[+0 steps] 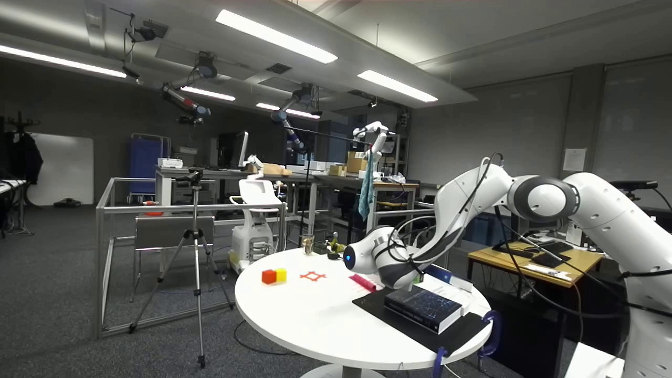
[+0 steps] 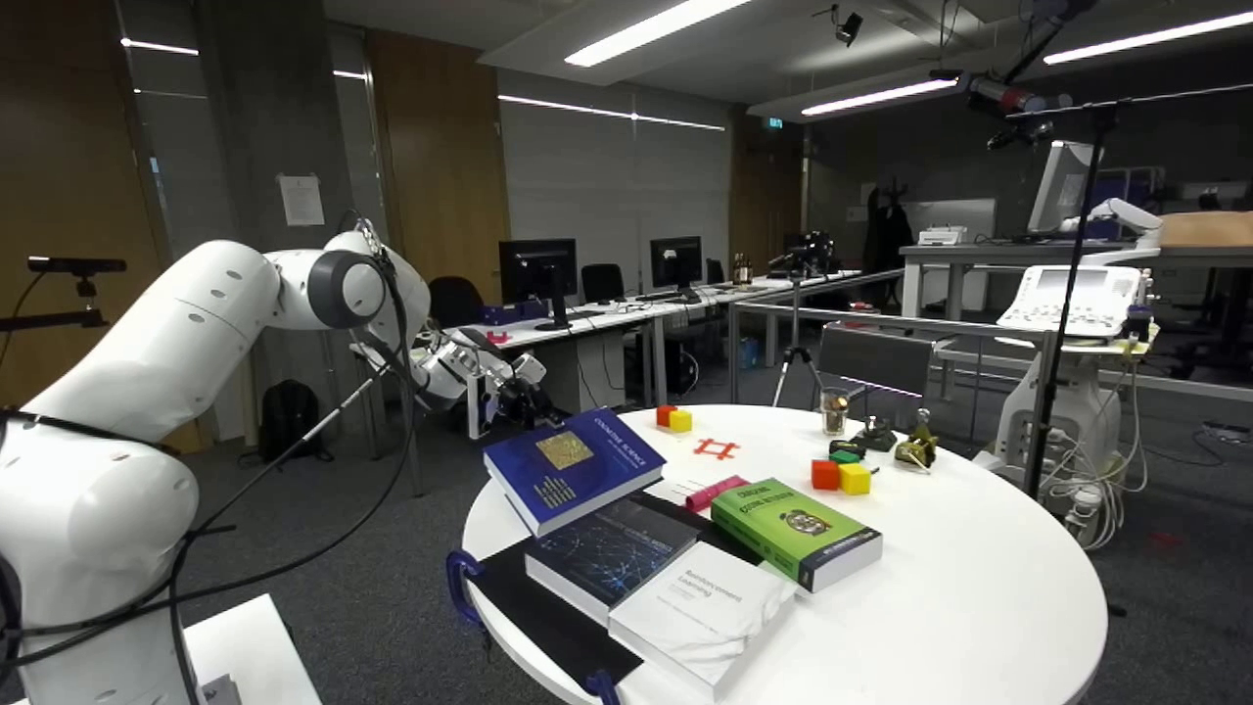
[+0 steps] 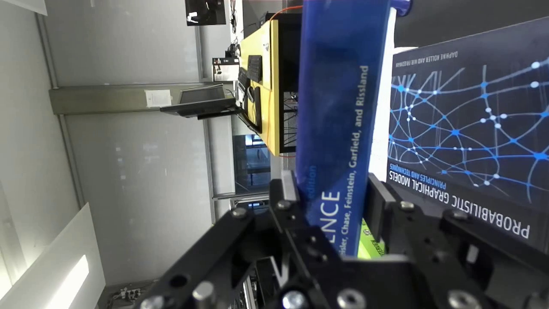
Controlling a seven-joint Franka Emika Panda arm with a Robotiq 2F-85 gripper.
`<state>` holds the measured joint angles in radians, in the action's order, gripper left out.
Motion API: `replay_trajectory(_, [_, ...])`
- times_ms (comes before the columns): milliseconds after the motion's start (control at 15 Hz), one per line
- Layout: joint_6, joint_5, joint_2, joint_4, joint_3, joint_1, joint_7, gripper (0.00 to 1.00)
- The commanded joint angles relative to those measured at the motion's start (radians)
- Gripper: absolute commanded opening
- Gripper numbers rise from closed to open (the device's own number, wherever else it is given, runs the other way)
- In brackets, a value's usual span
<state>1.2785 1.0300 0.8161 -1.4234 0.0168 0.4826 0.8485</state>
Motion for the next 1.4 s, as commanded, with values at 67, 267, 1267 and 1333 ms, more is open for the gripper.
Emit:
replay_trajectory(67, [-0.02,0.085,-0.09,-0.085,0.014,-0.026,-0.051,0.17])
replay_trajectory(267, [-0.006,0.11,-0.093,-0.102,0.015,-0.037,-0.058,0.17])
replay_trajectory(1267, [0.122,0.197,-0.098,-0.168,0.022,-0.088,-0.041,0.17])
replay_trajectory(1333, [0.135,0.198,-0.101,-0.175,0.024,-0.09,-0.039,0.17])
